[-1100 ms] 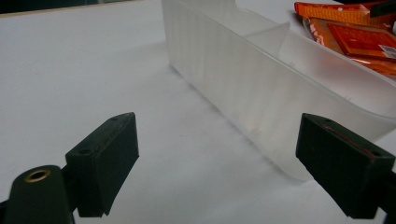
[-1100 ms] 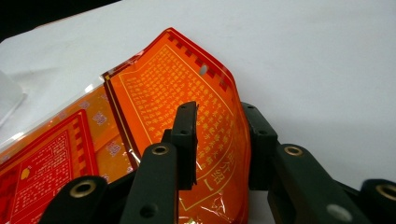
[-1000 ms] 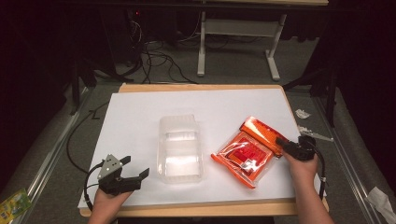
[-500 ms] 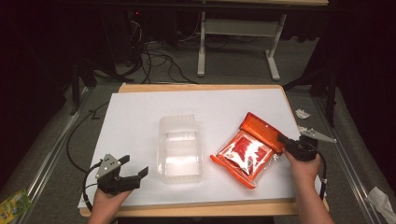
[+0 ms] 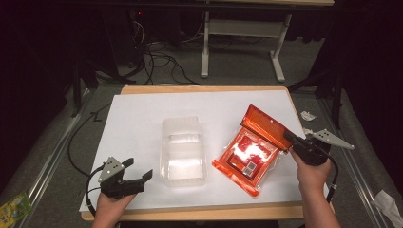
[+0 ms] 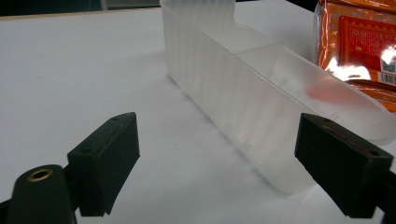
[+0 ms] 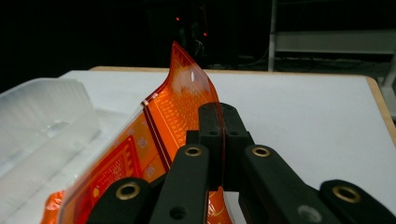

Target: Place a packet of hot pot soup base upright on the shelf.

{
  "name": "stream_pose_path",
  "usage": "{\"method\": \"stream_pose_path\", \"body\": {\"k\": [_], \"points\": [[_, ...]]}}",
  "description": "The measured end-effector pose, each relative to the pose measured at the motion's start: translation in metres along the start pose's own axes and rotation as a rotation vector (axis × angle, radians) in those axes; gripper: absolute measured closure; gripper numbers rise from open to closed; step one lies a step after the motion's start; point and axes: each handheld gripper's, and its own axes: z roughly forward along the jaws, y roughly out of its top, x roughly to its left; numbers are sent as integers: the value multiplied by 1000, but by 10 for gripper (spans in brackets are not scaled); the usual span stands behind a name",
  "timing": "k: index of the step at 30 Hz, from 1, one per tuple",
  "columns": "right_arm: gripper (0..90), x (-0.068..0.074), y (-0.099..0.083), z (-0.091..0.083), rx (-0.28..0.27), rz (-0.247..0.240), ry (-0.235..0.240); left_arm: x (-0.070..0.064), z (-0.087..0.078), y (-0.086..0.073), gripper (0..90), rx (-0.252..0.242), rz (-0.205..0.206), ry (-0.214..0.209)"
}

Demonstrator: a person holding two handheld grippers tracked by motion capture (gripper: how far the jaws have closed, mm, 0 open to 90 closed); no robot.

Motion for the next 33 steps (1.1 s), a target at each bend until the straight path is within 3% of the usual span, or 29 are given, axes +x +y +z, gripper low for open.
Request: {"method": "stream_pose_path", "body": {"k": [16, 18, 23, 25, 28, 33], "points": [[900, 46, 30, -15, -122, -86, 96, -10, -4, 7, 148, -13, 11, -5], [900, 54, 34, -17, -136, -105, 112, -10, -3, 7, 149, -10, 21, 11], [900, 64, 39, -18, -147, -126, 134, -8, -5, 10, 150, -19, -5, 19], [900, 68, 40, -19, -151, -136, 142, -10, -7, 14, 150, -34, -7, 21], [900, 73, 44, -24, -161, -156, 147, -10, -9, 25, 153, -24, 22, 45], [900, 78, 45, -29, -172, -163, 167, -8, -5, 44, 158, -1, 21, 29]]}}
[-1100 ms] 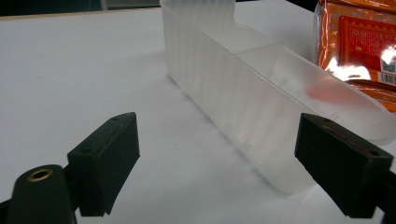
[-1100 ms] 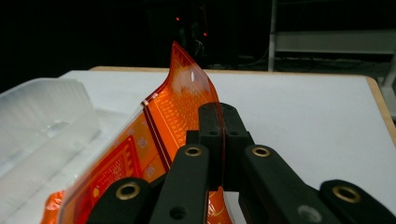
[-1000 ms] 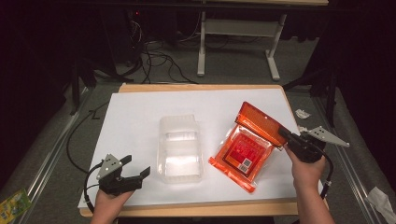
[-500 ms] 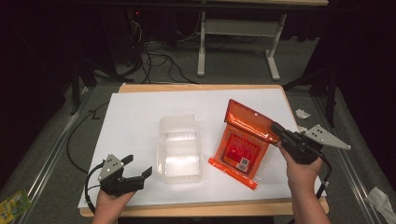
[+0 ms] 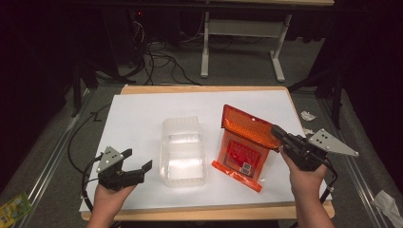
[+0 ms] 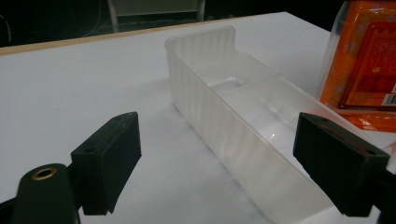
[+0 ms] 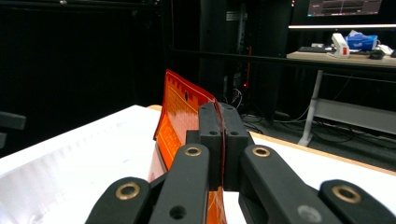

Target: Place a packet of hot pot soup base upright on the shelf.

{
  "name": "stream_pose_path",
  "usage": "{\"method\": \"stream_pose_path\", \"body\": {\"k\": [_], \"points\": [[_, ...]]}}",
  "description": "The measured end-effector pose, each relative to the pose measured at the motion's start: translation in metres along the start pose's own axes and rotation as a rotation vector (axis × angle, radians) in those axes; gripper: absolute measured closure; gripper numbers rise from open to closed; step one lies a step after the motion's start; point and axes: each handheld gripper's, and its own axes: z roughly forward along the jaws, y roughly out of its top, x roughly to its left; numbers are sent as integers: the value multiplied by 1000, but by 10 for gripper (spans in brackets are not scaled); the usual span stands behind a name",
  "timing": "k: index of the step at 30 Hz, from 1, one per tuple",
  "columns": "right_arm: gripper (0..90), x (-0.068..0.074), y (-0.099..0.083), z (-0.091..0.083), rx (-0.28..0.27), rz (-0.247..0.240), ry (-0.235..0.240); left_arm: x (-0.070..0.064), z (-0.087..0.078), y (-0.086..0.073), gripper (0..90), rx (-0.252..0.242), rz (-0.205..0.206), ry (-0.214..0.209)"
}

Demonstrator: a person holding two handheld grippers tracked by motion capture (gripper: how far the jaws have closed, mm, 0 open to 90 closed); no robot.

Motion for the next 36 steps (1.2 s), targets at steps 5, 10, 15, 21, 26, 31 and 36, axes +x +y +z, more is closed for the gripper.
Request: {"method": "stream_pose_path", "body": {"k": [5, 10, 15, 21, 26, 31, 36], "points": [[900, 4, 1, -1, -7, -2, 17, -8, 14, 15, 162, -10, -10, -54], [900, 8, 3, -2, -13, -18, 27, -24, 31, 34, 167, -26, -1, -107], [900, 9, 5, -4, -11, -18, 38, -39, 48, 50, 167, -23, 3, -141], [900, 8, 4, -4, -16, -11, 47, -60, 72, 66, 177, -17, 34, -190], [900, 8, 3, -4, -16, -10, 51, -76, 94, 74, 178, -7, 49, -226], [900, 7, 2, -5, -21, -12, 61, -90, 115, 82, 189, -4, 47, -268], [900, 6, 2, -5, -24, -7, 64, -109, 135, 95, 230, -9, 43, -326]]}}
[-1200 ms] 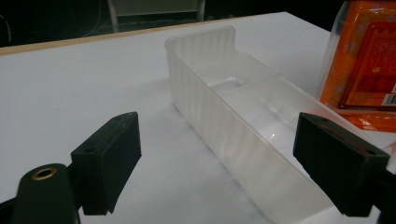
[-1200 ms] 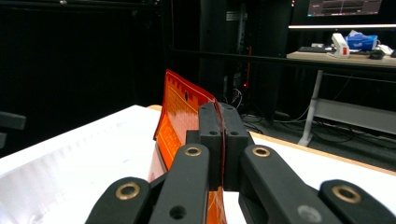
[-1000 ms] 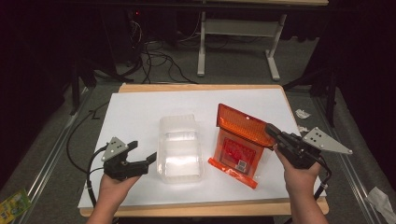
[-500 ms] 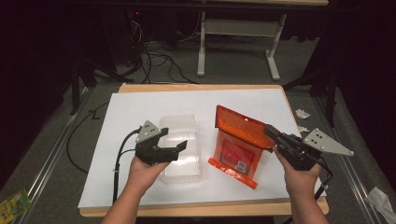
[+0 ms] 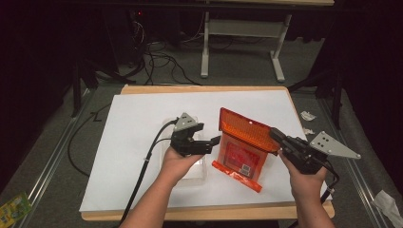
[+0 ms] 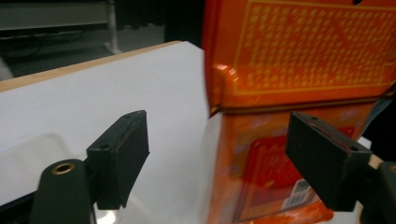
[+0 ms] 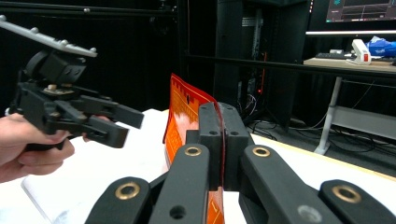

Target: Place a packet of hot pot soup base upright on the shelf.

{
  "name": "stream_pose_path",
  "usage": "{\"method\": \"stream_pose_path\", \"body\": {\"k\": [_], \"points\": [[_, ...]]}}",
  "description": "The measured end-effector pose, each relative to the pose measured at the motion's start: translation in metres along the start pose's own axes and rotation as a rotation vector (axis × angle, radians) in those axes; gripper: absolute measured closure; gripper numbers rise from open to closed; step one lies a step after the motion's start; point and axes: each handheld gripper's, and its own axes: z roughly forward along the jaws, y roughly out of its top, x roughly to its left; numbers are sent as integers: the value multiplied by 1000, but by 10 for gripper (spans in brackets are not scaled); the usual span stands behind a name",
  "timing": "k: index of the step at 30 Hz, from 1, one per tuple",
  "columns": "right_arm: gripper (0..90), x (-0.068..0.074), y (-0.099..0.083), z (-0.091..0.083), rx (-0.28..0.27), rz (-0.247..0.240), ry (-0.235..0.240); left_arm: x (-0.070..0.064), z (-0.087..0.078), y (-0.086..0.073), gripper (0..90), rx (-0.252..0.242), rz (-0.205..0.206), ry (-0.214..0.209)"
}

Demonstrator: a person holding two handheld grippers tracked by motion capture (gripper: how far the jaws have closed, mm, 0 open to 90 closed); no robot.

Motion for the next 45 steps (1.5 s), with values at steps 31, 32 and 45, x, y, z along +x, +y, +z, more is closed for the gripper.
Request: {"method": "stream_pose_path", "body": {"k": [31, 32, 45], "points": [[775, -6, -15, -16, 38, 56, -52, -21, 32, -4, 886, -26, 36, 12], [731, -6, -15, -16, 40, 56, -53, -20, 32, -4, 886, -27, 32, 8], [299, -11, -53, 0, 201, 177, 39, -20, 29, -5, 877, -24, 46, 8]]}}
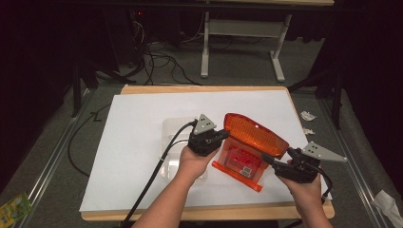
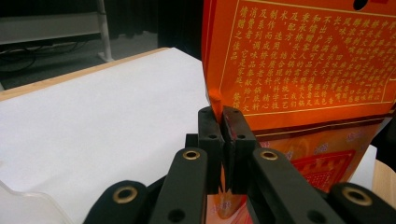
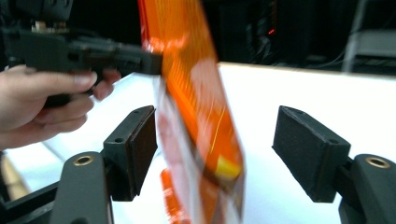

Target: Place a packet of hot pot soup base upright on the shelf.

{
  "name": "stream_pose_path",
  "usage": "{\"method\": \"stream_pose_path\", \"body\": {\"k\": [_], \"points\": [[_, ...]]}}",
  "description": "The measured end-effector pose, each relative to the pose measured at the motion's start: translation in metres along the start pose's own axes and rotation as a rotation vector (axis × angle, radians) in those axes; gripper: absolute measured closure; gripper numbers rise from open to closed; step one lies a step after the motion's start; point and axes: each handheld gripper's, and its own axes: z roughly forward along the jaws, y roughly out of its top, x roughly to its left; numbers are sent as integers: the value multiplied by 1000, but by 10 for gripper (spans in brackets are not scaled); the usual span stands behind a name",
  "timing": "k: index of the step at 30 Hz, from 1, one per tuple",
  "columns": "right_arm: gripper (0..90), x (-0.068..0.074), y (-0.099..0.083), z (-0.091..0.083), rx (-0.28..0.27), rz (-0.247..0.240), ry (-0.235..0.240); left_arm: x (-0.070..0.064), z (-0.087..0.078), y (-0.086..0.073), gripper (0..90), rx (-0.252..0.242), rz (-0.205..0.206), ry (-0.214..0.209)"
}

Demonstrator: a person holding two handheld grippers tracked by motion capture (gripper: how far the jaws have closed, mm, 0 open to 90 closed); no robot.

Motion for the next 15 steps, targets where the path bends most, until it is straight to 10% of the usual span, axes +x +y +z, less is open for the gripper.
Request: {"method": "stream_pose_path", "body": {"k": [7, 15], "points": [[331, -3, -16, 16, 57, 12, 23, 0, 0, -1, 875, -1, 9, 3], [632, 3, -17, 19, 45, -8, 50, 0, -5, -3, 855, -6, 9, 8]]}}
